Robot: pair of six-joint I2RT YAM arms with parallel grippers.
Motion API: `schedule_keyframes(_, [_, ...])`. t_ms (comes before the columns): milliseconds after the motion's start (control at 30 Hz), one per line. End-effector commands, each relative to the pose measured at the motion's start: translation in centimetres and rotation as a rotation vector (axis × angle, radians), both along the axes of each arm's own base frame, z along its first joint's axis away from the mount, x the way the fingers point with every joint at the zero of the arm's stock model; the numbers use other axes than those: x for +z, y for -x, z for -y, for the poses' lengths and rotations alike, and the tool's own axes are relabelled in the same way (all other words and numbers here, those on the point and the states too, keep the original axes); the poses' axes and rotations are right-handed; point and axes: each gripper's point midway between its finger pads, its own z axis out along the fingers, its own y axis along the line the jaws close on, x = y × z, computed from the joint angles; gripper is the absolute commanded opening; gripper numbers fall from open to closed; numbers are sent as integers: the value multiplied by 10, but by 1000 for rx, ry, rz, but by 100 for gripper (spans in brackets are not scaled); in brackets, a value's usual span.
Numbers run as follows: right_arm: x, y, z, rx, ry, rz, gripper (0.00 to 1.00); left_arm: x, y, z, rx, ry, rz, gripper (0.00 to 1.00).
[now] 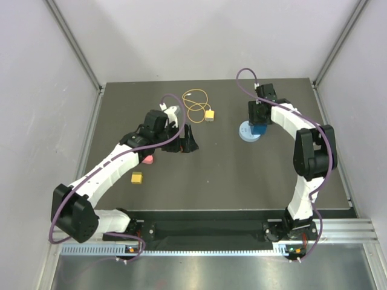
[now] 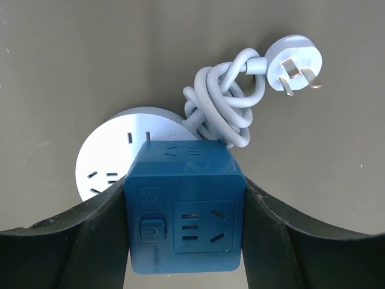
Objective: Insert the plug
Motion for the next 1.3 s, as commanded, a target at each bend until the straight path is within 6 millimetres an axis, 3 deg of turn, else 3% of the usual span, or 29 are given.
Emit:
schedule_keyframes(0, [-26, 61, 22, -42, 64, -237, 28, 24, 1, 2, 15, 53, 30, 98])
schedule_keyframes(100, [-23, 63, 27, -44, 60, -230, 38, 24, 3, 0, 39, 61, 15, 98])
schedule_keyframes(233, [5, 51, 22, -34, 30, -162, 55, 24, 3, -2, 82, 75, -15, 97])
schedule_keyframes(300, [18, 46, 19, -29, 14, -131, 69, 24, -1, -7, 138, 66, -25, 97])
schedule_keyframes(367, [38, 38, 14, -22, -12, -90, 84, 21, -10, -21, 221, 18, -33, 98])
schedule_keyframes(500, [75, 33, 9, -9, -46, -8, 100, 16, -23, -57, 436, -45, -96, 98])
schedule_keyframes(600, [93, 37, 1, 19, -69, 29, 100, 11, -31, -95, 604, -59, -160, 98])
schedule_keyframes(733, [110, 51, -20, 77, -68, 76, 100, 5, -37, -164, 933, -47, -202, 98])
schedule_keyframes(967, [124, 91, -113, 331, -139, 166, 100, -8, -52, -249, 1222, -54, -185, 97])
schedule_keyframes(1133, [116, 114, -147, 433, -199, 171, 100, -31, -74, -271, 1196, -114, -165, 98])
schedule_keyframes(1200, [112, 123, -156, 474, -198, 173, 100, -41, -72, -273, 1204, -135, -198, 98])
schedule_keyframes(1267, [111, 128, -163, 494, -206, 177, 100, -42, -68, -273, 1179, -160, -209, 90])
